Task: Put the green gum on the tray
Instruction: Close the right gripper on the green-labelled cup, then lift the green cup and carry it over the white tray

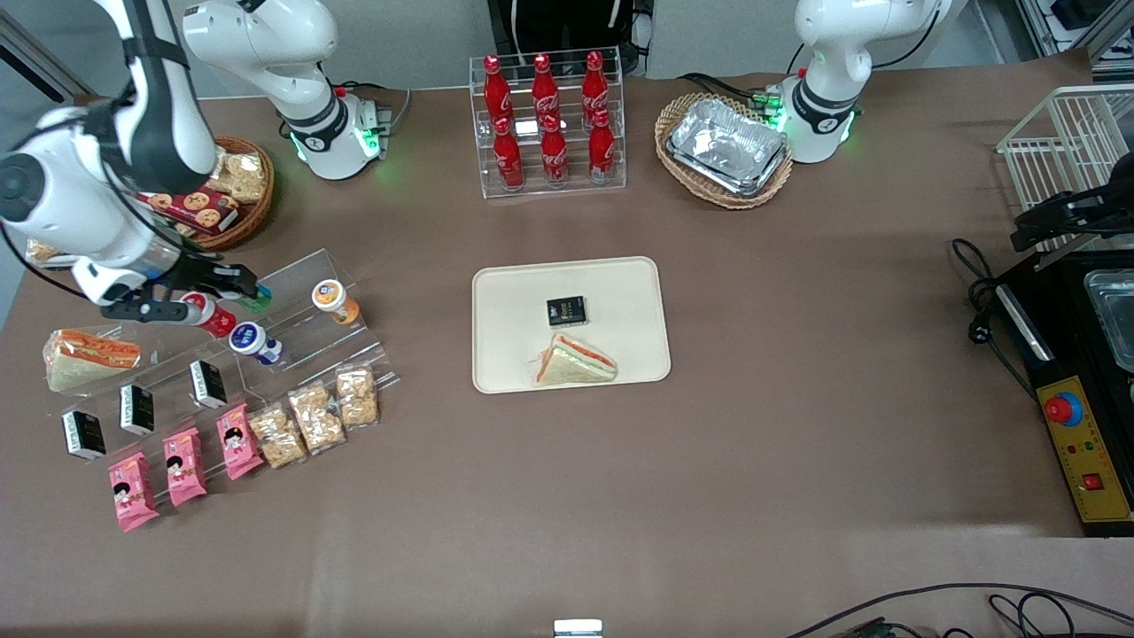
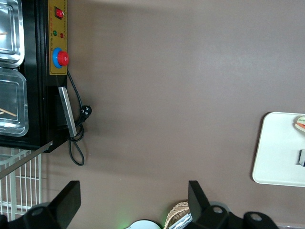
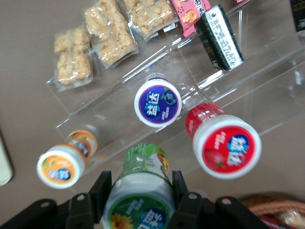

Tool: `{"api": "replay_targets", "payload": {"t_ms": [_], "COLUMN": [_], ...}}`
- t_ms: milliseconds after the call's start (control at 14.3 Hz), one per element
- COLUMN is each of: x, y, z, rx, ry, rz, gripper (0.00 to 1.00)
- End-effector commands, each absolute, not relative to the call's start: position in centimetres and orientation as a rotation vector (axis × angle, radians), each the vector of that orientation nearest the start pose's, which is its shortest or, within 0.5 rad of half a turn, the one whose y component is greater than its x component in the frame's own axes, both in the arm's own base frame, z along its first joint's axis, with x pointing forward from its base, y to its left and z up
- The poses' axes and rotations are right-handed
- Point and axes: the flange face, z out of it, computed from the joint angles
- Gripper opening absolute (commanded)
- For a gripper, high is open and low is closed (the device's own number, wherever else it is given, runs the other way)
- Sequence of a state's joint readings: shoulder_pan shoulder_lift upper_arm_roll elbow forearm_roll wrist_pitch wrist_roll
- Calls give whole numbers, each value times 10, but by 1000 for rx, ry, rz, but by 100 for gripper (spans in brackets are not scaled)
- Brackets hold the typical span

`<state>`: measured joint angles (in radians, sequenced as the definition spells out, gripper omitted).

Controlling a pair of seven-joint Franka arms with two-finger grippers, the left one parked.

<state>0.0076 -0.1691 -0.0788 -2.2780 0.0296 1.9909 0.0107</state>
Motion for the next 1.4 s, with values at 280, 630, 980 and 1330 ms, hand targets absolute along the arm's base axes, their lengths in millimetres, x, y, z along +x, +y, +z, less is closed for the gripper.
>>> {"api": "replay_targets", "payload": {"t_ms": [280,630,980,1330], "x": [508,525,524,499], "y": [-37,-14,157,244], "z": [542,573,548,464], "rx": [-3088,-3029,-3020,-2999], "ry": [115,111,108,-22], "rz": [243,314,330,286], "gripper": [33,35,36,36]}}
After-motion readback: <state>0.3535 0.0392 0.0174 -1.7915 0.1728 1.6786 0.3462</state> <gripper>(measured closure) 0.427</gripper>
